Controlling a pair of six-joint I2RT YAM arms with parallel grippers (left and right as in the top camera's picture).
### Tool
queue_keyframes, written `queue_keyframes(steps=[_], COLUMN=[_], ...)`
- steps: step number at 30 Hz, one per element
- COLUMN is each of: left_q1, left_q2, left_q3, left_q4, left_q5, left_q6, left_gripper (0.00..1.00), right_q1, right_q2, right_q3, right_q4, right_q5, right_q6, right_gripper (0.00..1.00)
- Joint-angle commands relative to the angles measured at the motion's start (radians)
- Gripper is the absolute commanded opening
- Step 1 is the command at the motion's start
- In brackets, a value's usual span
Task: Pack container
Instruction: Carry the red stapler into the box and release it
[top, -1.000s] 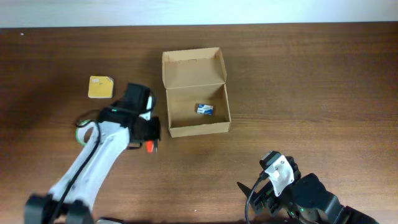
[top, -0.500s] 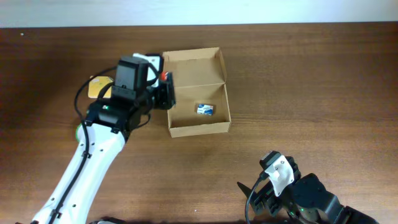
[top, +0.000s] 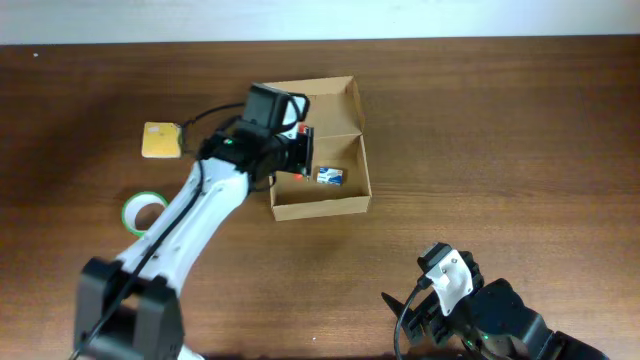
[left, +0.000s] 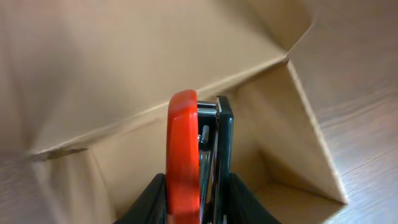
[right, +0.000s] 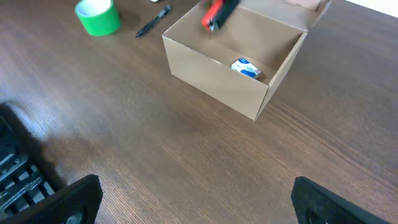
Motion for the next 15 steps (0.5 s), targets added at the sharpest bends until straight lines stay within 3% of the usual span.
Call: queue_keyframes(steps=[1,15], left_q1=[-0.026,-0.088], left_q2=[0.034,0.081], left_q3=[0.063,0.065], left_q4=[0.000,-0.150], left_q5=[0.010,-0.129], left_q6=[0.092,0.308], left_gripper=[0.05,0.06], right_q1=[-0.002,-0.002], right_q2=[-0.002,-0.002], right_q3=[-0.005,-0.005], right_q4=[0.003,0.003], right_q5=[0.012,0.012], right_q6=[0.008,0.008], right_gripper=[0.99,0.99])
